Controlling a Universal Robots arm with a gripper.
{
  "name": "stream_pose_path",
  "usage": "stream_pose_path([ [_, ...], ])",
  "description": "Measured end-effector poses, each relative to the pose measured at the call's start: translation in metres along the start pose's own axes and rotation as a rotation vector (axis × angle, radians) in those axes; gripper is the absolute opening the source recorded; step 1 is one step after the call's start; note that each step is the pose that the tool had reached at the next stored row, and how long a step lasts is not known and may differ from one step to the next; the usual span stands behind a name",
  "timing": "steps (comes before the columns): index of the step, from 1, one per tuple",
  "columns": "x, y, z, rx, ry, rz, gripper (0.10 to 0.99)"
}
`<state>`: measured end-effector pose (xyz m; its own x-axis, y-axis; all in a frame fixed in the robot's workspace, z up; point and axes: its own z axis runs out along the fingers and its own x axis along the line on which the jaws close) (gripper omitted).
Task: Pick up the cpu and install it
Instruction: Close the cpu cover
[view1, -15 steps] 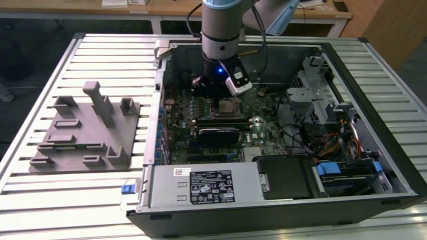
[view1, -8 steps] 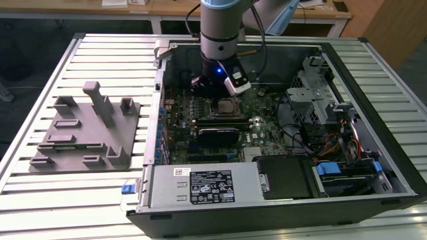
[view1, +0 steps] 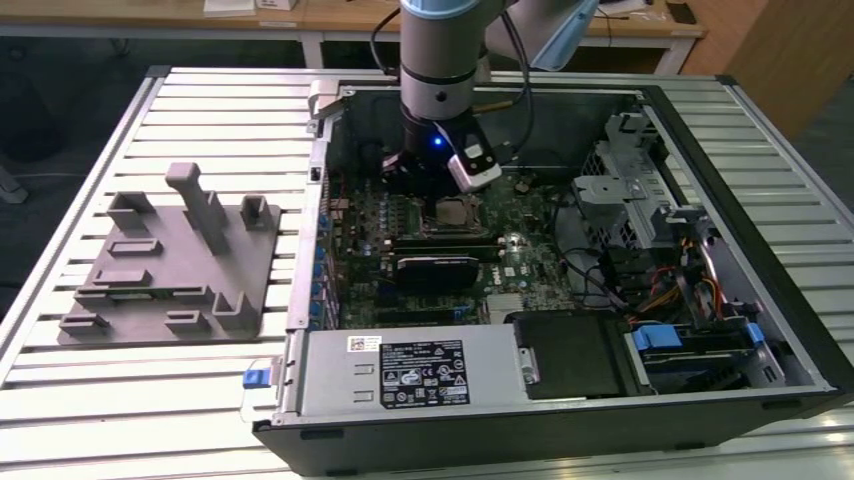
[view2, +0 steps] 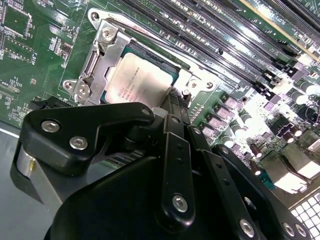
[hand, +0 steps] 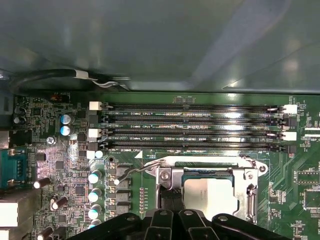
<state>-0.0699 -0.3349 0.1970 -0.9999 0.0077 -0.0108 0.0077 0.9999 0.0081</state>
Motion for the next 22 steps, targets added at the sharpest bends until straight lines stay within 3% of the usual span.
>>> stream_pose_path([
  [7,-0.0001,0.0002,-0.0026,-0.001,-0.0003,0.0,0.106],
  [22,-0.0003,0.0002,-0.0228,0.0,-0.0001,0.0,0.106],
])
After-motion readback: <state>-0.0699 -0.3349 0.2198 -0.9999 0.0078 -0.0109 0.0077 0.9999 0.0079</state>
